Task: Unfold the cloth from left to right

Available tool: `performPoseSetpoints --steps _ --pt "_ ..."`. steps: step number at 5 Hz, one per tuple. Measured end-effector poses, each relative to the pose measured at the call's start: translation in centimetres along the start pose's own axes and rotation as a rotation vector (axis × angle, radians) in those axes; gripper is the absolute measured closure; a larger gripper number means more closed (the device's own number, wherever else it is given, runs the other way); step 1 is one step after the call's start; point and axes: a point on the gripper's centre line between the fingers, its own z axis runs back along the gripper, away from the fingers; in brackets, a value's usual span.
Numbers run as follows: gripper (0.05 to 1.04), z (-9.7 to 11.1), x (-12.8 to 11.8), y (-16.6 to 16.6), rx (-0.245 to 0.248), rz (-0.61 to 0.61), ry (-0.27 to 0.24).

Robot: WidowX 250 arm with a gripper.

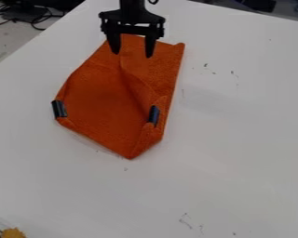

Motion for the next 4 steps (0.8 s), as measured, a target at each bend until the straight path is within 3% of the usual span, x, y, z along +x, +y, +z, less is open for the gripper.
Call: performPoseSetpoints --steps 2,4 --pt "0.083 -3.5 0.6 0.9 -0.049 0.062 0.005" --pt "0.118 -5.3 0.2 1.2 -0.049 0.044 0.058"
